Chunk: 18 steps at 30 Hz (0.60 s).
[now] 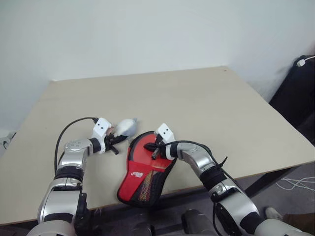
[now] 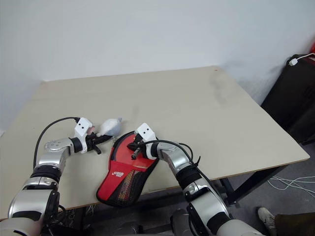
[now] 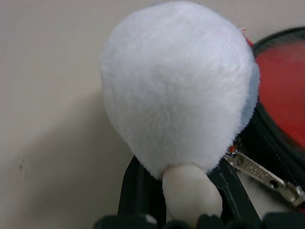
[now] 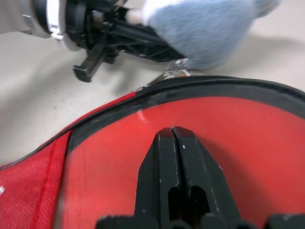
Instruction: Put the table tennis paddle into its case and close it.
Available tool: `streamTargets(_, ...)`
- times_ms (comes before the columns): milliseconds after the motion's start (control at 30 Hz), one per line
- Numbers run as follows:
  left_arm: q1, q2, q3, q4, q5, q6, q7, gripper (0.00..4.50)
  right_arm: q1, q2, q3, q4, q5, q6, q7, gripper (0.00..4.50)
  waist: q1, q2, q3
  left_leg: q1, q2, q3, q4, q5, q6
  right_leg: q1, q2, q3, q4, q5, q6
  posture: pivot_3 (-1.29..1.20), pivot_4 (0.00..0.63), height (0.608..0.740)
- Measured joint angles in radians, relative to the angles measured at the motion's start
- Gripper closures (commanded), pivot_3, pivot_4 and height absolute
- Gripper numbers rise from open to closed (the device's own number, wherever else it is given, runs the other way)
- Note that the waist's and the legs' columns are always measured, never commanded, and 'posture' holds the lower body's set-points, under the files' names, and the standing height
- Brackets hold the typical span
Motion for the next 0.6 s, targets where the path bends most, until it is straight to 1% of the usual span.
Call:
streamTargets(133, -0.036, -0.029, 0.000, 0.015, 0.005, -0.003, 0.035, 4.30, 0.000, 0.002, 0.001, 0.000, 0.000, 0.000, 0.000, 4.50, 0.000, 0.000, 0.000, 0.000, 0.000, 0.000, 0.000, 0.000, 0.000, 0.000, 0.000, 0.000, 0.000, 0.000, 0.000, 0.00, 0.000, 0.740)
streamTargets(367, -0.087, -0.047, -0.003, 0.085, 0.047, -0.038, 0.112, 4.30, 0.000, 0.003, 0.001, -0.001, 0.000, 0.001, 0.000, 4.50, 0.000, 0.000, 0.000, 0.000, 0.000, 0.000, 0.000, 0.000, 0.000, 0.000, 0.000, 0.000, 0.000, 0.000, 0.000, 0.00, 0.000, 0.740)
streamTargets(600, -0.137, -0.101, -0.013, 0.127, 0.080, -0.061, 0.142, 4.30, 0.000, 0.002, 0.000, -0.001, 0.000, 0.005, 0.000, 4.50, 0.000, 0.000, 0.000, 0.000, -0.001, -0.001, 0.001, 0.000, 0.000, 0.001, 0.000, -0.001, 0.000, 0.000, 0.000, 0.00, 0.000, 0.740)
